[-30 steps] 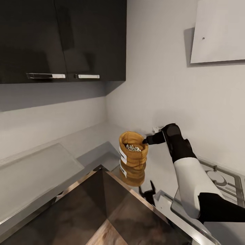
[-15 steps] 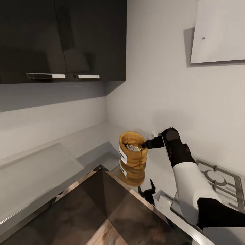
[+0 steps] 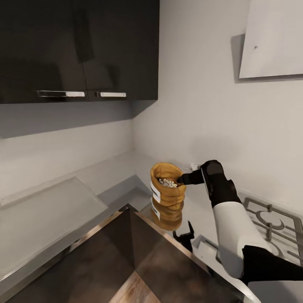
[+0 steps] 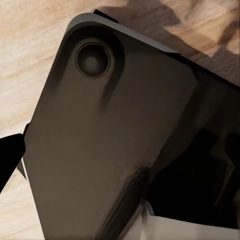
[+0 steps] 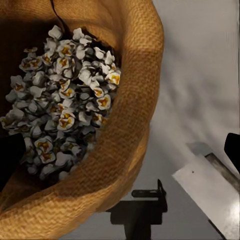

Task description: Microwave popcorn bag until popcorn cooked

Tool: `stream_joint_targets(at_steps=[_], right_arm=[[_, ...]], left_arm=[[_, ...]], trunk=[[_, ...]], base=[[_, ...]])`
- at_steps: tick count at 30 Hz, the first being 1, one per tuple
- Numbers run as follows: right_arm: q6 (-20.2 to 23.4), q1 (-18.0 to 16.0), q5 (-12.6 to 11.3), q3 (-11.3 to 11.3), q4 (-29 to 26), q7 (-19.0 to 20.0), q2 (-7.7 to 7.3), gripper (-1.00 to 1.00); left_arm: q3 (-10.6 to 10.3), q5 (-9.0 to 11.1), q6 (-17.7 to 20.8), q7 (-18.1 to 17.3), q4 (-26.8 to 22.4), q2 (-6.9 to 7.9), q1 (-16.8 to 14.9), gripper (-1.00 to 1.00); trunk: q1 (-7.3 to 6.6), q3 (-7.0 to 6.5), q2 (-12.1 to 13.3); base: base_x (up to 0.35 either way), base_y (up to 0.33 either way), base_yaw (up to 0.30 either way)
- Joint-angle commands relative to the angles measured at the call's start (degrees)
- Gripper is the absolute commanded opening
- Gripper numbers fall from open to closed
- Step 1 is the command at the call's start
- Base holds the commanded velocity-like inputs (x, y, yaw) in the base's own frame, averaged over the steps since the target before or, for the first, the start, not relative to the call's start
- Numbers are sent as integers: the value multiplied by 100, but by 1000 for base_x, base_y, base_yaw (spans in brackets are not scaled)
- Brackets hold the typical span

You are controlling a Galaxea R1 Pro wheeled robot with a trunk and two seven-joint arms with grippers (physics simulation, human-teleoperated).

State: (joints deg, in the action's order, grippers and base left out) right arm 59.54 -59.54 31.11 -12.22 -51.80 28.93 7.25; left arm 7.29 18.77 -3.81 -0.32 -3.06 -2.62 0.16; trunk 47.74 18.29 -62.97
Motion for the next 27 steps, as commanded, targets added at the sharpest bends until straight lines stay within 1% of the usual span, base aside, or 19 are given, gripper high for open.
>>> stream_joint_targets(at_steps=[1,6,10,13,17,22,27], right_arm=[[14,-5,53,-26,-5,51,7,100],[14,-5,57,-35,-5,51,5,100],[7,-5,70,-38,-5,32,4,100],[3,-5,69,-46,-5,26,4,100],[-176,-5,69,-91,-5,-4,4,100],[-330,-5,62,-113,-5,-422,8,100],[-383,-5,64,-114,-5,-471,0,100]], left_arm=[[44,-4,-5,-3,-9,-2,2,100],[38,-5,-5,-3,-8,-2,2,100],[35,-3,-4,-5,-9,-2,2,100],[35,-5,-5,-4,-10,-2,2,100],[35,-5,-5,-3,-8,-2,2,100],[35,-5,-5,-4,-9,-2,2,100],[35,-5,-5,-3,-10,-2,2,100]], trunk=[[1,6,-5],[1,6,-5],[1,6,-5],[1,6,-5],[1,6,-5],[1,6,-5],[1,6,-5]], base=[[0,97,0],[0,35,0],[0,242,0],[0,103,0],[0,18,0],[0,2,0],[0,0,0]])
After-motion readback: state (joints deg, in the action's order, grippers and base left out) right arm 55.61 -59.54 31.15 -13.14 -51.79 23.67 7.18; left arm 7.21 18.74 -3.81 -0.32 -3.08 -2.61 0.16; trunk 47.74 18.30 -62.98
